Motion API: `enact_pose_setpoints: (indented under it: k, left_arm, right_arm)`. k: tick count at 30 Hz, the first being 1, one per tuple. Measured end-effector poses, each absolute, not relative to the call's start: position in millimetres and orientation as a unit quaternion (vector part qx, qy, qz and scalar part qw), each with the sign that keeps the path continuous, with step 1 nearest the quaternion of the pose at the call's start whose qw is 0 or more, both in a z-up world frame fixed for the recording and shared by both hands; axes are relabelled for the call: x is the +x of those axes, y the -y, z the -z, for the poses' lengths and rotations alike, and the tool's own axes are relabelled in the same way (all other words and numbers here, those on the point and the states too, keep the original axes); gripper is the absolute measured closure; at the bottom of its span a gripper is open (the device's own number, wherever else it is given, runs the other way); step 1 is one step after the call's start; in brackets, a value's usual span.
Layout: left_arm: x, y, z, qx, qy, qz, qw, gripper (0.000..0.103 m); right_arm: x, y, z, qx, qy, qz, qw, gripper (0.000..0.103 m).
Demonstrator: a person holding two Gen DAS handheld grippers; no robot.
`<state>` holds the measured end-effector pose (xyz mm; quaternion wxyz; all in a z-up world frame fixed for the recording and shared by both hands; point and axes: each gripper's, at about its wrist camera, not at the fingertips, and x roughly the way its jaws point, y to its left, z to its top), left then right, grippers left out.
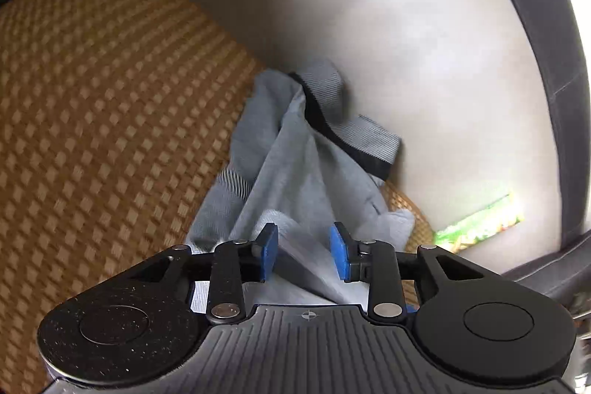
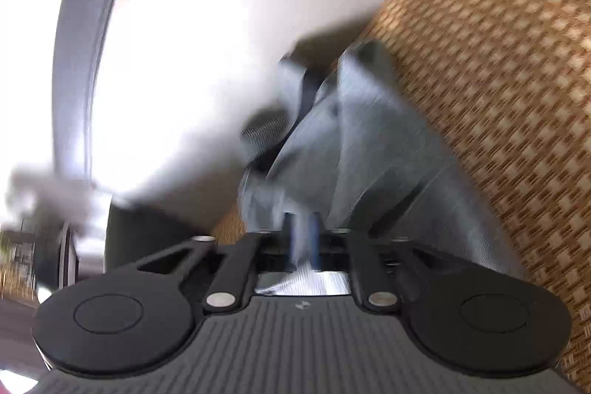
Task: Fold clothes
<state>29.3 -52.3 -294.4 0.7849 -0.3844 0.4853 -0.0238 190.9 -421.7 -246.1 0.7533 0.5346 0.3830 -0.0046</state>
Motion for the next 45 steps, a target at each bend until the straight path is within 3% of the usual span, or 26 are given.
enact_pose_setpoints:
  k: [1, 5, 10, 18, 22, 24, 25, 26, 27, 28, 30, 31, 35, 39, 40, 41, 42, 45]
  left_arm:
    - [21, 51, 293, -0.374, -0.488, 0.033, 0.788, 0.053]
    - [-45, 47, 301, -0.302, -0.53, 0.041, 0.791, 0.049]
    - [-99, 47, 336, -0.283, -0.585, 0.037, 0.76, 0.047]
    - [-105, 66, 349, -0.262, -0.587, 0.057, 0.764, 0.033]
    - [-110, 73, 350, -0.272, -0.593, 0.078, 0.754, 0.033]
    - [-114, 79, 353, -0.26, -0.597, 0.078, 0.755, 0.04]
    - [-114, 82, 353, -0.255, -0.599, 0.075, 0.756, 0.053]
    - [-114, 85, 354, -0.251, -0.6, 0.069, 0.756, 0.091]
    - [-112, 85, 351, -0.251, -0.595, 0.063, 0.761, 0.094]
    - [-112, 82, 346, -0.247, -0.583, 0.054, 0.772, 0.096]
    - [-113, 74, 341, -0.238, -0.569, 0.032, 0.786, 0.098]
    - [-113, 68, 344, -0.237, -0.574, 0.016, 0.783, 0.103]
    - [-119, 48, 353, -0.257, -0.58, -0.009, 0.773, 0.103]
    - [-127, 55, 337, -0.262, -0.566, 0.02, 0.781, 0.067]
    - [-128, 60, 333, -0.265, -0.561, 0.031, 0.783, 0.057]
    - [-128, 66, 331, -0.267, -0.556, 0.043, 0.786, 0.034]
    - [-127, 74, 330, -0.262, -0.555, 0.052, 0.788, 0.026]
    - [-122, 97, 332, -0.238, -0.561, 0.071, 0.79, 0.027]
  right_arm:
    - [184, 422, 243, 0.534, -0.376, -0.003, 0.757, 0.044]
    - [137, 423, 232, 0.462, -0.397, -0.031, 0.792, 0.045]
    - [71, 423, 247, 0.369, -0.459, -0.009, 0.808, 0.045]
    - [33, 409, 271, 0.367, -0.503, -0.005, 0.782, 0.042]
    - [34, 405, 272, 0.37, -0.503, -0.015, 0.781, 0.041]
    - [36, 403, 273, 0.374, -0.5, -0.021, 0.781, 0.041]
    - [37, 401, 273, 0.37, -0.5, -0.024, 0.783, 0.045]
    - [37, 399, 273, 0.365, -0.502, -0.027, 0.784, 0.065]
    - [39, 396, 274, 0.357, -0.508, -0.034, 0.783, 0.082]
    - [40, 393, 272, 0.347, -0.512, -0.04, 0.785, 0.09]
    - [42, 395, 261, 0.322, -0.51, -0.038, 0.797, 0.091]
    - [42, 398, 257, 0.312, -0.509, -0.034, 0.801, 0.092]
    - [43, 409, 261, 0.293, -0.516, -0.001, 0.805, 0.093]
    - [38, 413, 262, 0.314, -0.505, -0.001, 0.804, 0.082]
    - [36, 414, 259, 0.308, -0.501, 0.003, 0.809, 0.071]
    - [32, 415, 256, 0.304, -0.496, 0.006, 0.814, 0.063]
    - [29, 419, 252, 0.305, -0.485, 0.009, 0.82, 0.061]
    - [30, 421, 245, 0.309, -0.469, -0.01, 0.828, 0.057]
